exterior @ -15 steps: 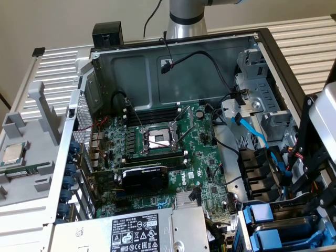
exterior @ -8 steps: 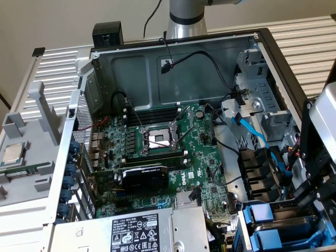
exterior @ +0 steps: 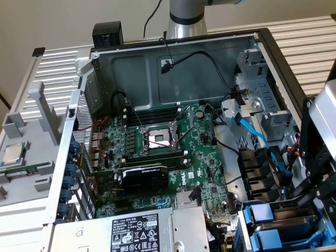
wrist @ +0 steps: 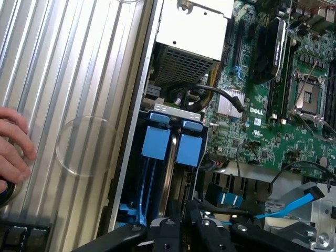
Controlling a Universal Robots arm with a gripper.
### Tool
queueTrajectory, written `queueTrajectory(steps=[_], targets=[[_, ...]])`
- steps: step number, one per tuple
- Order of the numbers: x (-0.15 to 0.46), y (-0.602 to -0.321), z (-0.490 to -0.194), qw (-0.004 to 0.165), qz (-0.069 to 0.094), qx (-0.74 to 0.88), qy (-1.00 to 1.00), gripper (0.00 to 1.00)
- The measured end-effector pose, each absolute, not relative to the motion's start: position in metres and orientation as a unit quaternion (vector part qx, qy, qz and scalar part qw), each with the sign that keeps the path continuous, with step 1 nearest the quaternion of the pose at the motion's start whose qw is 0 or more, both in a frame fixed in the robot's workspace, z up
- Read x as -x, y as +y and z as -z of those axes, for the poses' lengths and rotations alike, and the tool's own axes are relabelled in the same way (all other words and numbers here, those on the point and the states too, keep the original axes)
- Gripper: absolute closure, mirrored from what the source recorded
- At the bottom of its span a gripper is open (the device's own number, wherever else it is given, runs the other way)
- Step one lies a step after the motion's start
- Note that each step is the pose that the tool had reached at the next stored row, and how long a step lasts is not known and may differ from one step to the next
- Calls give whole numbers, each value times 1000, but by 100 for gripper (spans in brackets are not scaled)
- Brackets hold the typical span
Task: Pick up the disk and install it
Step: 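Insert the first disk wire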
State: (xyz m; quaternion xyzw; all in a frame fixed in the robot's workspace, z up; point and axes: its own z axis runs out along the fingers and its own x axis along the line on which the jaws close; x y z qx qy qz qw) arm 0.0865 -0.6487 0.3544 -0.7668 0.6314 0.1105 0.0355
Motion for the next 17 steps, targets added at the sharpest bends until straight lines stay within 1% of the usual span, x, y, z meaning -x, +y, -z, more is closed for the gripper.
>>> queueTrajectory(steps=[3, 6, 10, 17], targets=[[-85, -646, -360, 33, -109, 767, 632, 84], [-83, -644, -362, 27, -103, 767, 633, 84], [-78, -640, -364, 13, -91, 768, 634, 84], [-78, -624, -368, -17, -67, 767, 637, 84]])
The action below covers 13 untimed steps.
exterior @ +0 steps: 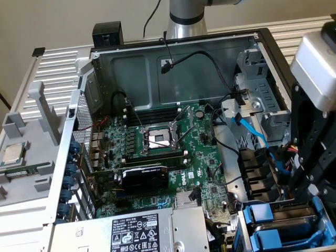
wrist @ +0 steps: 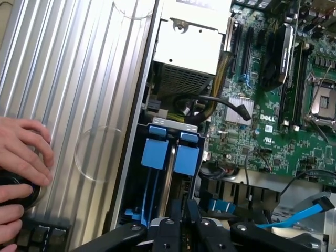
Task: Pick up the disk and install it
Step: 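Insert the first disk wire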
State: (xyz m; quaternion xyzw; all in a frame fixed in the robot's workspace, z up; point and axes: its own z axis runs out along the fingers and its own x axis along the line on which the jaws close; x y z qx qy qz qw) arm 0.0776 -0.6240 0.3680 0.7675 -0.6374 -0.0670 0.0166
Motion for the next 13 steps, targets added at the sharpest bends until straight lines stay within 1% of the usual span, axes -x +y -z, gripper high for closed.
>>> queueTrajectory(steps=[6, 13], targets=[[-78, -611, -369, 44, 44, -766, -639, 84], [-78, -599, -369, 62, 30, -765, -640, 84]])
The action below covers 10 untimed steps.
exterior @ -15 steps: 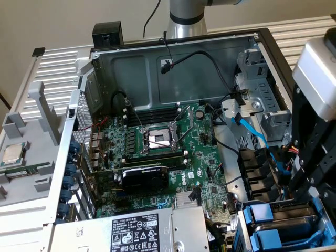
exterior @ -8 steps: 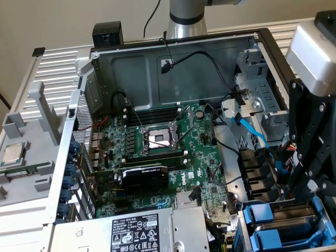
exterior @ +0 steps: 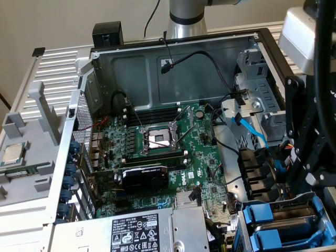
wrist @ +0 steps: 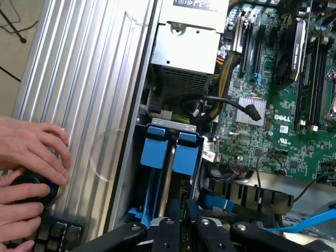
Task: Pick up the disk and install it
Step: 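Insert the first disk wire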
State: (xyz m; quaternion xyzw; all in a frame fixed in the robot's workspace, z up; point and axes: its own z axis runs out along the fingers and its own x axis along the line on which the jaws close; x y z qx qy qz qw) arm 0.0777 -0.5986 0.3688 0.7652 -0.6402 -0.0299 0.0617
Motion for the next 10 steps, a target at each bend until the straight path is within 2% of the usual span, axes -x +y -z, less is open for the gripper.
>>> queueTrajectory(steps=[10], targets=[[-82, -596, -369, 74, 32, -762, -642, 84]])
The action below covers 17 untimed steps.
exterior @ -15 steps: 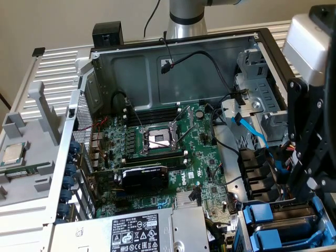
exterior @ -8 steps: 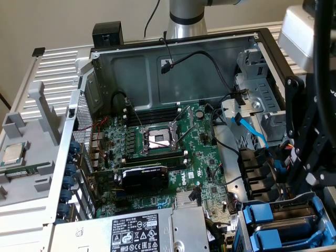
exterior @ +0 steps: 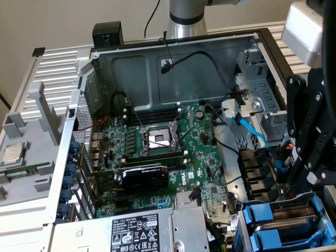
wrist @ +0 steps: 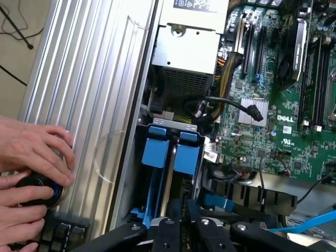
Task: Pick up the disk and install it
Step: 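Insert the first disk wire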
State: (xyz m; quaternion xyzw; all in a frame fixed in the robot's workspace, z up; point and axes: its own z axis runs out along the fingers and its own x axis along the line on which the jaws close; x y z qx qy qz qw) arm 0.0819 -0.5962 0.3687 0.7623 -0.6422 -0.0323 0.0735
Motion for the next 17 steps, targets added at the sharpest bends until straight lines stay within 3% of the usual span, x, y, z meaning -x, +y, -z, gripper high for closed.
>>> queueTrajectory(steps=[17], targets=[[-86, -594, -368, 82, 45, -744, -661, 84]])
